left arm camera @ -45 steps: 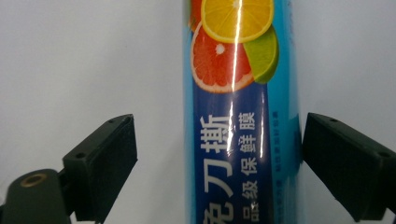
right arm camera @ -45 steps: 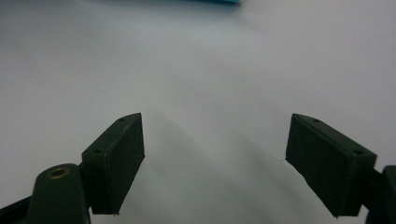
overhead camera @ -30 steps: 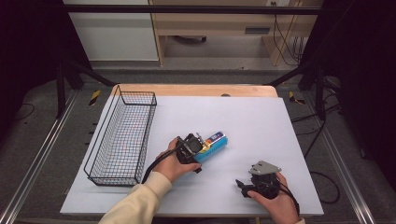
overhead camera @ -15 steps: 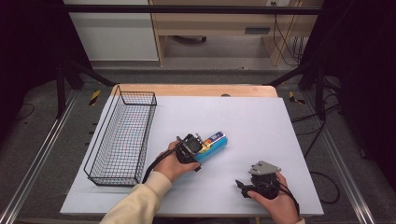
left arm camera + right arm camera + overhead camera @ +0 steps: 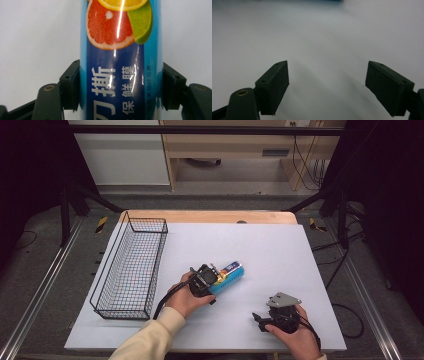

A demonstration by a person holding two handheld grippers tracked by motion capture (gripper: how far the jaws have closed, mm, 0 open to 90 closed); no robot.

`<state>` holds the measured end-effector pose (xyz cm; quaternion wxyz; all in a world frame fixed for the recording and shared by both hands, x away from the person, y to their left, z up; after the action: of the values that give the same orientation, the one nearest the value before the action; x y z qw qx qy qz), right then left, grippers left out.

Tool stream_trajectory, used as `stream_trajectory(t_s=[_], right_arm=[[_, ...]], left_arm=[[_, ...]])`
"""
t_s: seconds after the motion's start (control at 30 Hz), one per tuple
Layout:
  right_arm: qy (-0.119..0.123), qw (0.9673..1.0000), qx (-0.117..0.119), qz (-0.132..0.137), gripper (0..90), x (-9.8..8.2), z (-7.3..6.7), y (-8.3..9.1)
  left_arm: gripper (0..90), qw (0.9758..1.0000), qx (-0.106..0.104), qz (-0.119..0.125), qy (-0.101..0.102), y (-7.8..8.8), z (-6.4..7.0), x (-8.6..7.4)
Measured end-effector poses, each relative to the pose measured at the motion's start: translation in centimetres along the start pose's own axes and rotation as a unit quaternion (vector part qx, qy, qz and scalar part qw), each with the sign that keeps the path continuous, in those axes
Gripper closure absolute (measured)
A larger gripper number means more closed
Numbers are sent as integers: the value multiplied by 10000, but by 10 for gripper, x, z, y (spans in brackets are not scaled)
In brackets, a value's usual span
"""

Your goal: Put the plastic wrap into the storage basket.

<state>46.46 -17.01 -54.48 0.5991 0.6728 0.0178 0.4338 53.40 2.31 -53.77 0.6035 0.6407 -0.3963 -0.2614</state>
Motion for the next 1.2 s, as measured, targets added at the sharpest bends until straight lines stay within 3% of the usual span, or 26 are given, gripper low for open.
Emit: stream_trajectory(t_s=[0.8,1.07,1.2], right_arm=[[26,10000,36,26,185,1,-2,-1],[-37,9999,147,-84,110,0,-4,-3],[-40,9999,110,32,110,3,-5,0]], left_arm=[[321,9992,184,349,53,43,3,3],[321,9988,264,399,75,57,1,1],[321,9986,268,441,107,63,2,-1]])
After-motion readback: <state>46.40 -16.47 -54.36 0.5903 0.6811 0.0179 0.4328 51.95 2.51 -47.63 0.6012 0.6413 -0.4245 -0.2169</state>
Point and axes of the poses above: each handheld gripper's, and its own axes: y roughly backward along the jaws, x roughly out of its top, z roughly to its right, the point moved 10 cm from there along -y, roughly forward along the jaws, and after that the axes turned 12 degrees about -z, right-handed, at the moved point
